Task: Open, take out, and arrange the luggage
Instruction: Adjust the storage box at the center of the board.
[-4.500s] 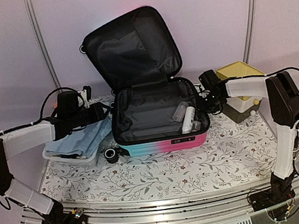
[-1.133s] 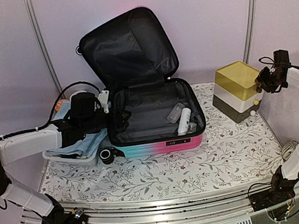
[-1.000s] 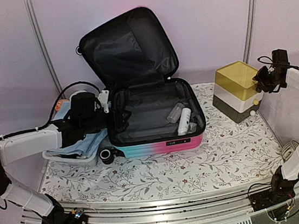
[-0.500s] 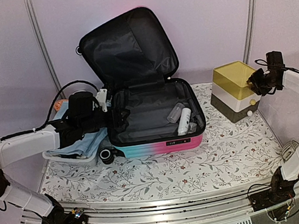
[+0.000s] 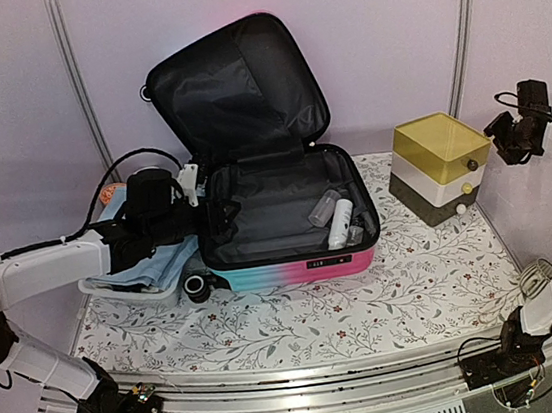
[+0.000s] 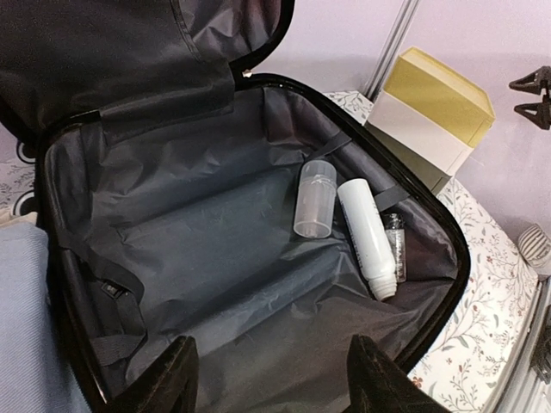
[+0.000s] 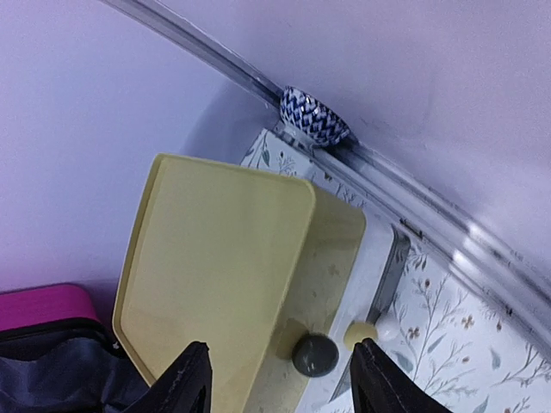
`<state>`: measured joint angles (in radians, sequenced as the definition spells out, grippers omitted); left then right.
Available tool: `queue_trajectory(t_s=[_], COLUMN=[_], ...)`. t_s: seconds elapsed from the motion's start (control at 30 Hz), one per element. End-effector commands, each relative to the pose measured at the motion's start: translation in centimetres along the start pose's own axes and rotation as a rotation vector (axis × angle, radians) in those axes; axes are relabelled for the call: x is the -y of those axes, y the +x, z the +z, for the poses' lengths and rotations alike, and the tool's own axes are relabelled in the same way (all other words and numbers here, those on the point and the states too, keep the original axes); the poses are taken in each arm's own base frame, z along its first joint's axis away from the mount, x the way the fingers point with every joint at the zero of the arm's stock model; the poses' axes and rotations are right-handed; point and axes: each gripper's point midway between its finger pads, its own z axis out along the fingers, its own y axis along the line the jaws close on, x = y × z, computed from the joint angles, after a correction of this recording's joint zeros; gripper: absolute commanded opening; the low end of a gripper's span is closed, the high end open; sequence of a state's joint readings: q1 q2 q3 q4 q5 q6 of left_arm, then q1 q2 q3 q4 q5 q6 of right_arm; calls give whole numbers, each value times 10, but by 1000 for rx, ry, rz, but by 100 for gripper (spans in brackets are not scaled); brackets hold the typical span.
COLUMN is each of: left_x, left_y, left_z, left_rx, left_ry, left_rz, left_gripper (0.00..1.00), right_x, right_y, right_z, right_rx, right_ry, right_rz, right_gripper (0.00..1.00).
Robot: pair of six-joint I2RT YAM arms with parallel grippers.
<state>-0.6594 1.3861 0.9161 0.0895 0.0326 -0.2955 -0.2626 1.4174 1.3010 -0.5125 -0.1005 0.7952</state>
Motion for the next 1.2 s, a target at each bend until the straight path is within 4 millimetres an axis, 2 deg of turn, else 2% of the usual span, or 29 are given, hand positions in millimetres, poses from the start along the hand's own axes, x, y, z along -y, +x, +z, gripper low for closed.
queue_trajectory(t_s=[0.0, 0.17, 0.33, 0.47, 0.63, 0.73, 0.9, 1.03, 1.17], left_x=[10, 19, 22, 22, 22, 23, 26, 25, 24], left_y=[-6, -17, -26, -25, -25, -25, -28, -29, -25], left_z=[1, 5, 4, 7, 10, 13, 13, 9, 8], left_rx=[19, 31, 40, 29, 21, 20, 17, 20, 15], left_ry=[33, 68, 75, 71, 71, 81, 86, 77, 75], left_rz=[5, 0, 11, 20, 20, 16, 18, 21, 15], left_gripper=[61, 61, 61, 61, 61, 61, 61, 61, 61], right_x=[-28, -37, -29, -23, -16, -14, -10, -16, -18], right_y=[-39, -40, -49, -59, -48, -34, -12, -1, 8], right_z=[10, 38, 60, 70, 86, 96, 103, 95, 79], right_rx=[80, 45, 48, 24, -81, -155, -241, -268, -264], right_ry=[-26, -48, 1, -66, -194, -260, -345, -410, -449], right_rz=[-319, -564, -691, -677, -622, -572, -482, -455, -418], right_gripper=[57, 60, 61, 70, 72, 69, 53, 40, 37])
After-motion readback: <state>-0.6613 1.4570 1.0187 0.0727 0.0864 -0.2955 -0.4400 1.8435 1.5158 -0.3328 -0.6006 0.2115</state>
